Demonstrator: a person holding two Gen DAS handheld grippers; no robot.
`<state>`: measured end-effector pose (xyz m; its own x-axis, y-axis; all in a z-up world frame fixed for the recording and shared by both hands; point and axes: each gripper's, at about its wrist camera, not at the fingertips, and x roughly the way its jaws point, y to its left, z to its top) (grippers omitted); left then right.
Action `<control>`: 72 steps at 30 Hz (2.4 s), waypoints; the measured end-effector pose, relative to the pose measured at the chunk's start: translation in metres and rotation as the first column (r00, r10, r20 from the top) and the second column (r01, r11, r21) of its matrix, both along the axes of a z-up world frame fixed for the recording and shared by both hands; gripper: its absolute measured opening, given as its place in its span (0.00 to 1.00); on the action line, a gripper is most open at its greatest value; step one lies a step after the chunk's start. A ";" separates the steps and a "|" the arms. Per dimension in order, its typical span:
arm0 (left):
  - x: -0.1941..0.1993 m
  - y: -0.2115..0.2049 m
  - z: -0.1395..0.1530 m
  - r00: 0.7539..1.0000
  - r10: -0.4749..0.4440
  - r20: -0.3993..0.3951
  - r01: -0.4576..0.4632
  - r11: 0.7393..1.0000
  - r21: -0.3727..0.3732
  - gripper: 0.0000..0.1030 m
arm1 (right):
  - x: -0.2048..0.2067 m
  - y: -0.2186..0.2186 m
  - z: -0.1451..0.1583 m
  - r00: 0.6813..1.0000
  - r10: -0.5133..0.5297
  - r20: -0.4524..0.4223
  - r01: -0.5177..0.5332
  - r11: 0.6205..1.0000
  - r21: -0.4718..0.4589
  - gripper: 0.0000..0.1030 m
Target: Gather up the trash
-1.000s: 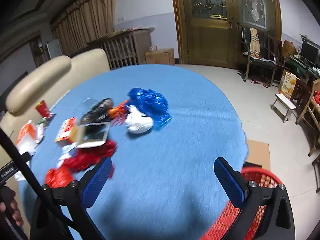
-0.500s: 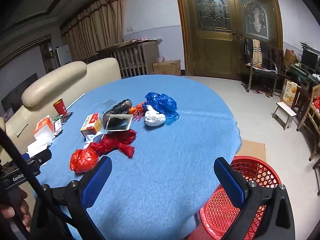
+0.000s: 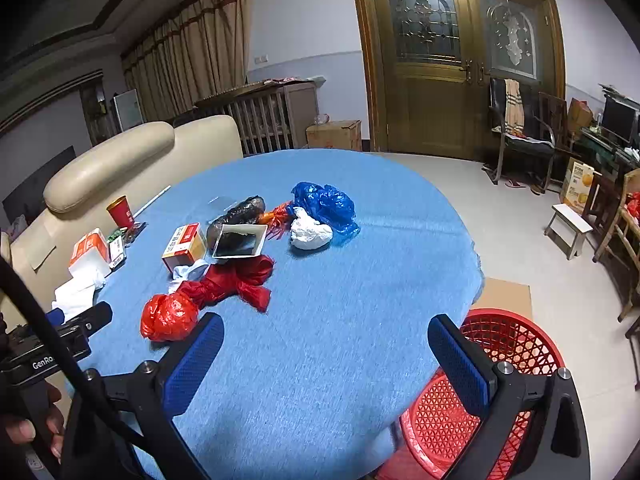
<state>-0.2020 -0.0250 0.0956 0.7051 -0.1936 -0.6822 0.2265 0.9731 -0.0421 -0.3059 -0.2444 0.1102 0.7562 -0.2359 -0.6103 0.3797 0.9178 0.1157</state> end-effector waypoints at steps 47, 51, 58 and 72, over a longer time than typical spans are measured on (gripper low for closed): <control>-0.003 -0.009 0.002 1.000 -0.011 0.005 0.011 1.000 0.014 1.00 | -0.001 0.003 -0.002 1.000 0.005 -0.002 -0.005 1.000 0.001 1.00; -0.003 -0.010 0.001 1.000 -0.015 0.004 0.015 1.000 0.014 1.00 | -0.001 0.003 -0.002 1.000 0.008 -0.004 -0.008 1.000 0.000 1.00; -0.003 -0.010 0.000 1.000 -0.022 0.001 0.022 1.000 0.012 1.00 | 0.001 0.003 -0.004 1.000 0.009 -0.013 -0.009 1.000 0.000 1.00; 0.009 0.031 -0.025 0.998 0.027 -0.058 -0.029 0.999 -0.037 1.00 | 0.013 -0.005 -0.018 0.998 0.017 -0.058 -0.016 1.000 0.006 1.00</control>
